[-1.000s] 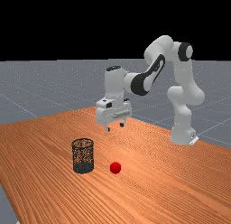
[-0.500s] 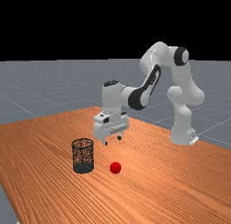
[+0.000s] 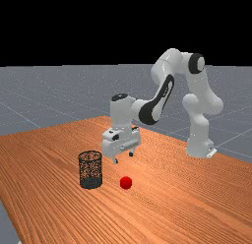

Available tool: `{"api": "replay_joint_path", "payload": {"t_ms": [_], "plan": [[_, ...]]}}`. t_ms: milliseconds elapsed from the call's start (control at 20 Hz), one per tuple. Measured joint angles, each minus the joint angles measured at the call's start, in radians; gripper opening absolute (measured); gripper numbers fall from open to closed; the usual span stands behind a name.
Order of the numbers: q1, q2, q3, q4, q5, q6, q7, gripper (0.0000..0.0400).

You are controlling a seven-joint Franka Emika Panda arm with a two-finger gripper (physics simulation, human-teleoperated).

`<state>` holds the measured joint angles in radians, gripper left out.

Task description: Put the ball into the container

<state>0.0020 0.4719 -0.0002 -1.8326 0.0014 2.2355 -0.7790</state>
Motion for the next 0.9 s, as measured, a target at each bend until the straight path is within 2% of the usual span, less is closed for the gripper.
{"api": "replay_joint_path", "payload": {"t_ms": [150,200,350,450,750,900], "plan": [[0.0,0.037,0.0,0.02,0.0,-0.007,0.0,0.04],[-0.01,0.018,0.009,-0.031,0.019,0.07,-0.017,0.04],[-0.016,0.027,0.015,-0.031,0.03,0.08,-0.028,0.04],[-0.004,0.037,0.003,-0.025,0.007,0.077,-0.007,0.04],[-0.004,0.078,0.003,0.001,0.007,0.065,-0.007,0.04],[-0.002,0.066,0.003,-0.035,0.007,0.123,-0.003,0.04]]}}
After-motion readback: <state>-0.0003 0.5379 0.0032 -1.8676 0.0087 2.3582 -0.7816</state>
